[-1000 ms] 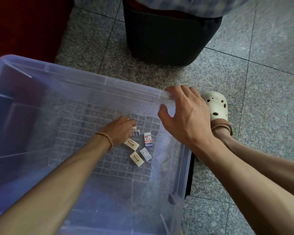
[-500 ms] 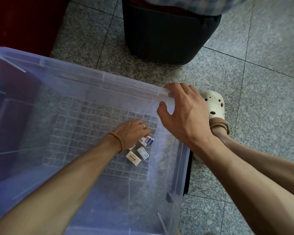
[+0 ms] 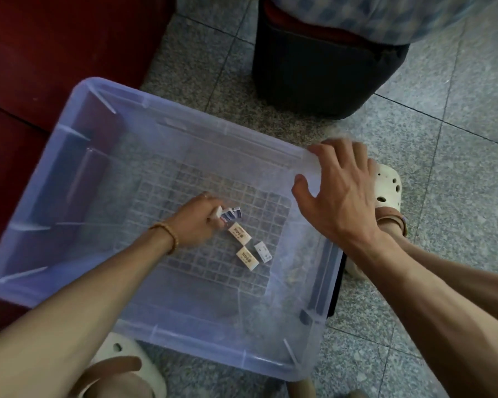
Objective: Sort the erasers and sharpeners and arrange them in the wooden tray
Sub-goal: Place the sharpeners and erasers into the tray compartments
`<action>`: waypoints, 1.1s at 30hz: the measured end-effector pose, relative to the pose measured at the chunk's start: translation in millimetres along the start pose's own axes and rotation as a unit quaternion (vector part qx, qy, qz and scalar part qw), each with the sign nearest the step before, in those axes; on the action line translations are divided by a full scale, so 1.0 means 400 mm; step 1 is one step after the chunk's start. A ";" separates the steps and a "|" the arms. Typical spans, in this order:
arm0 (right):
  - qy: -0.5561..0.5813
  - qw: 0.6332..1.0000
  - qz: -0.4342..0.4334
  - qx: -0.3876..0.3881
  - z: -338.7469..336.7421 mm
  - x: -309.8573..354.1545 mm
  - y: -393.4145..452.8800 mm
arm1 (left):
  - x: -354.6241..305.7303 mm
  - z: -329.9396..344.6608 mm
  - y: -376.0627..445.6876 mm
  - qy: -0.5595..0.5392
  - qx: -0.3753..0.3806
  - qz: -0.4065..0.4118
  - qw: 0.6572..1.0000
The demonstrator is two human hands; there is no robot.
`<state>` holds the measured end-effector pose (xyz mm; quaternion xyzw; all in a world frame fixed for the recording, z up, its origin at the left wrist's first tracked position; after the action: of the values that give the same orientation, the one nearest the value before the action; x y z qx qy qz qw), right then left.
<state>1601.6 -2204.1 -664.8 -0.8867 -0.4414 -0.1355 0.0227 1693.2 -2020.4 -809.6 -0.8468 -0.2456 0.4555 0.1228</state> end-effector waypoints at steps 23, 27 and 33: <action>-0.001 0.917 0.206 0.342 0.479 0.053 -0.185 | -0.021 -0.261 -0.453 -0.099 -0.371 -0.111 0.917; 0.042 0.891 0.332 0.307 0.440 -0.003 -0.271 | -0.023 -0.282 -0.455 -0.106 -0.387 -0.096 0.911; 0.054 0.891 0.329 0.307 0.480 0.032 -0.368 | -0.028 -0.319 -0.472 -0.108 -0.410 -0.084 0.902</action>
<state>1534.9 -2073.9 -858.1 -0.9214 -0.1418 -0.0261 0.3608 1736.7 -1864.0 -649.3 -0.7444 -0.4925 0.3907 -0.2251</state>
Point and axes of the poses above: each hand's wrist, its own y-axis towards the middle knuckle, its own z-axis out of the palm, x = y × z, the point moved 8 cm from there along y, towards the middle knuckle, and after that the axes turned 10 degrees about z, right-handed, at the moved point
